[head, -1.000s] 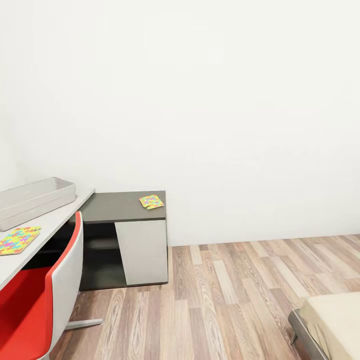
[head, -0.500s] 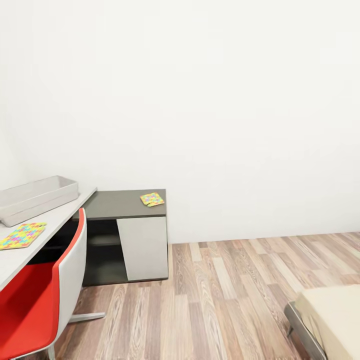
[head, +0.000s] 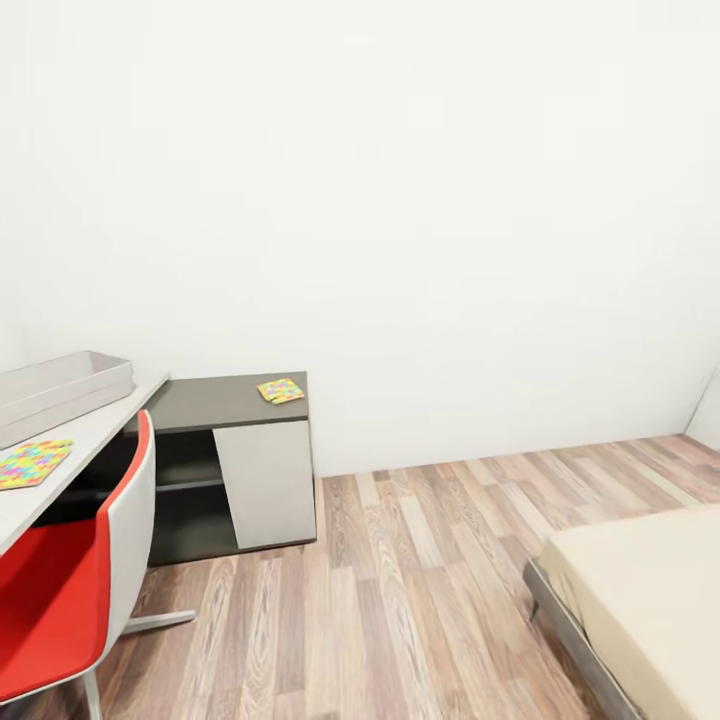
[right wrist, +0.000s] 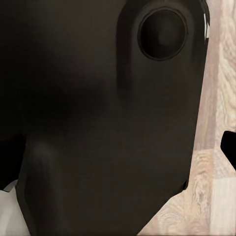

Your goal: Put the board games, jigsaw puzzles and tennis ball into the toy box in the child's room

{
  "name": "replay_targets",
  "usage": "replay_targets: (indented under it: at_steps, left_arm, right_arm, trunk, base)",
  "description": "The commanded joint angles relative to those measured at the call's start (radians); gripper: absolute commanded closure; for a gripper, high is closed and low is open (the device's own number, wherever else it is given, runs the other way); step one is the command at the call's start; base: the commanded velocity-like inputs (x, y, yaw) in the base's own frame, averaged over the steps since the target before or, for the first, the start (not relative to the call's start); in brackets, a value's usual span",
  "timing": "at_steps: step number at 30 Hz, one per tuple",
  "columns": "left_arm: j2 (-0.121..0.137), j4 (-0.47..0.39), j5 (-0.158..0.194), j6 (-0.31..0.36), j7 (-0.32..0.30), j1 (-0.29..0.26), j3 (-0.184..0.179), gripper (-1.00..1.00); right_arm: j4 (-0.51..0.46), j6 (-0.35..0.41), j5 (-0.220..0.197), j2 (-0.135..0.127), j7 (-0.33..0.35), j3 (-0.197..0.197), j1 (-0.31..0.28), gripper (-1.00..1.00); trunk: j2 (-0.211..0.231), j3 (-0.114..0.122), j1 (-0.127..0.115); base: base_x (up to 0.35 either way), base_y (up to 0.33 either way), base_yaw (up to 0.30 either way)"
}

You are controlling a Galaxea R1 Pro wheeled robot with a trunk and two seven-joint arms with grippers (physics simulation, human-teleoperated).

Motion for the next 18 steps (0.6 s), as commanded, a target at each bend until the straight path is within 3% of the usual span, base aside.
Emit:
replay_targets:
  at_steps: [1,7,18]
  left_arm:
    - [0.0,-0.001,0.0,0.001,-0.001,0.0,-0.001,-1.0]
    - [0.0,-0.001,0.0,0.001,-0.001,0.0,-0.001,-1.0]
    - [0.0,-0.001,0.0,0.001,-0.001,0.0,-0.001,-1.0]
  right_arm:
    - [0.0,0.0,-0.001,0.0,0.0,-0.001,0.0,-1.0]
    - [0.0,0.001,-0.001,0.001,0.0,-0.001,0.0,-1.0]
    - [0.0,0.002,-0.001,0.001,0.0,-0.001,0.0,-1.0]
  trunk:
    - [0.0,-0.001,0.0]
    - [0.0,-0.001,0.0]
    - [0.0,-0.001,0.0]
  base:
    - [-0.27,0.0,-0.245]
    - [-0.163,0.0,-0.252]
    - [-0.029,0.0,-0.257]
